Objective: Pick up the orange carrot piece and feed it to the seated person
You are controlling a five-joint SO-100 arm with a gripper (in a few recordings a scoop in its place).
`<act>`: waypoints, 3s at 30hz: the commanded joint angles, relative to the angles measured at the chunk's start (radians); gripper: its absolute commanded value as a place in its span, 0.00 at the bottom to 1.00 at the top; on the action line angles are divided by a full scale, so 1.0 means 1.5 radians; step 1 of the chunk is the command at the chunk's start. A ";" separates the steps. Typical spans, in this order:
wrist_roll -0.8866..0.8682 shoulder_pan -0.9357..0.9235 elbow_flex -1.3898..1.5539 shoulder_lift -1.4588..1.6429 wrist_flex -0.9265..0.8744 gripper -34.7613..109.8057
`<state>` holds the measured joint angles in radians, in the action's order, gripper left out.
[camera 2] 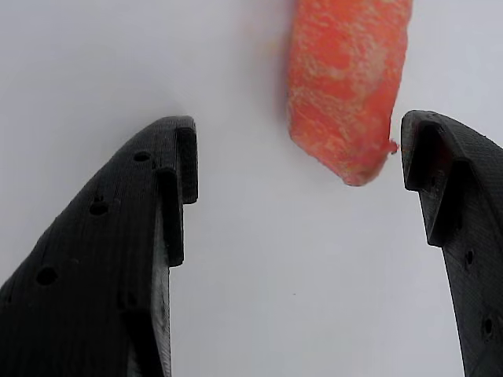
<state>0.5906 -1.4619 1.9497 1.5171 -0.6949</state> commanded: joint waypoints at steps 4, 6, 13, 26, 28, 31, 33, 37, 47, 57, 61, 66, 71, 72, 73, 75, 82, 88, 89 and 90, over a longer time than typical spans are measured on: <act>0.005 -0.010 -0.037 0.015 0.001 0.38; 0.005 -0.009 -0.037 0.015 0.001 0.38; 0.005 -0.009 -0.038 0.004 0.001 0.38; 0.004 -0.014 -0.084 -0.056 -0.006 0.38; 0.005 -0.014 -0.083 -0.057 -0.007 0.37; 0.005 -0.014 -0.083 -0.057 -0.008 0.34; 0.005 -0.015 -0.082 -0.057 -0.008 0.30; 0.006 -0.015 -0.082 -0.057 -0.008 0.23; 0.005 -0.007 -0.095 -0.047 0.000 0.23; 0.006 0.016 -0.112 0.030 0.001 0.23; 0.005 0.064 -0.126 0.088 0.001 0.23; 0.005 0.123 -0.153 0.146 0.001 0.23; 0.001 0.208 -0.176 0.183 0.001 0.23; 0.004 0.226 -0.179 0.188 0.001 0.23; 0.004 0.243 -0.181 0.194 0.001 0.23; 0.004 0.275 -0.186 0.207 0.001 0.23; 0.004 0.382 -0.192 0.278 0.001 0.23; 0.005 0.480 -0.192 0.324 0.002 0.23; 0.005 0.496 -0.192 0.330 0.002 0.23; 0.005 0.512 -0.192 0.336 0.002 0.23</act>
<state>0.5921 -0.7486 1.7472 1.9037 -0.6872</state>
